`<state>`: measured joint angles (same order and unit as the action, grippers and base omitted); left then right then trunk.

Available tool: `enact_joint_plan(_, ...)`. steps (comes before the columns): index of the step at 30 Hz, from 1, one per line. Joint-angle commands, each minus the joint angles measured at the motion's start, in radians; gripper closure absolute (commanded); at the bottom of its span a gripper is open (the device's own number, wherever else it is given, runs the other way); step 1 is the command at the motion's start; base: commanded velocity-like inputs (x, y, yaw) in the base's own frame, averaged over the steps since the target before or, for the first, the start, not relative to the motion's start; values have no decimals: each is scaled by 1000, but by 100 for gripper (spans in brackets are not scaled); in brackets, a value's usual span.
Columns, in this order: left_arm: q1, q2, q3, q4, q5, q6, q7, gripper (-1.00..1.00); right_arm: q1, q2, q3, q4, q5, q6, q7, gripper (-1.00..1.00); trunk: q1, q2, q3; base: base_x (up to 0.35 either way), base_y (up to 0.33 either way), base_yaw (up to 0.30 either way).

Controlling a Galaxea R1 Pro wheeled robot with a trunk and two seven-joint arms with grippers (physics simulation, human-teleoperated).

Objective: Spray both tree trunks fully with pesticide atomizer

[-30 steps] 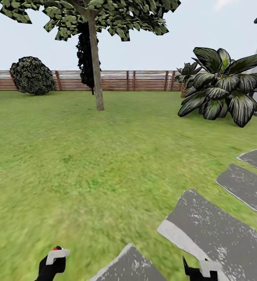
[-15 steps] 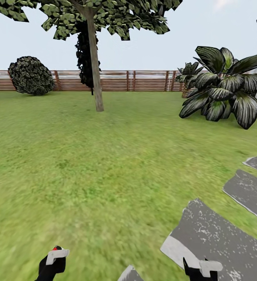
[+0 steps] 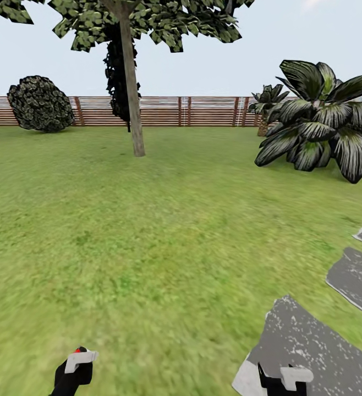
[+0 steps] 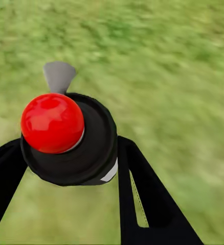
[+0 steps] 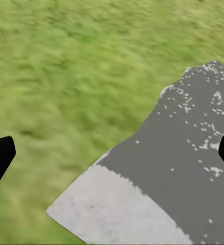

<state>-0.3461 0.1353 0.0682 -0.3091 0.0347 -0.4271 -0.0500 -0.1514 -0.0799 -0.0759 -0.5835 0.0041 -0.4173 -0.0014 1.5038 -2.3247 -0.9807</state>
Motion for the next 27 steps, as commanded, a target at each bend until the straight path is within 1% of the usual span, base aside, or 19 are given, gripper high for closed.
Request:
enact_joint_plan(1,-1,0,4,1,4,-3,-5,100,0,0,-1,1,1,-3,0,-100,0,0,-1,337,0,0)
enact_joint_plan(4,-1,0,4,1,4,-2,-5,100,0,0,-1,1,1,-3,0,-100,0,0,-1,337,0,28)
enact_joint_plan(7,-1,0,4,1,4,-2,-5,100,-1,0,0,0,1,-3,0,-100,0,0,-1,337,0,157)
enact_joint_plan(20,-1,0,4,1,4,-2,-5,100,0,0,0,-1,1,-3,0,-100,0,0,-1,337,0,261)
enact_joint_plan(27,-1,0,4,1,2,-2,-5,100,-1,0,0,1,1,-2,0,-100,0,0,-1,337,0,42)
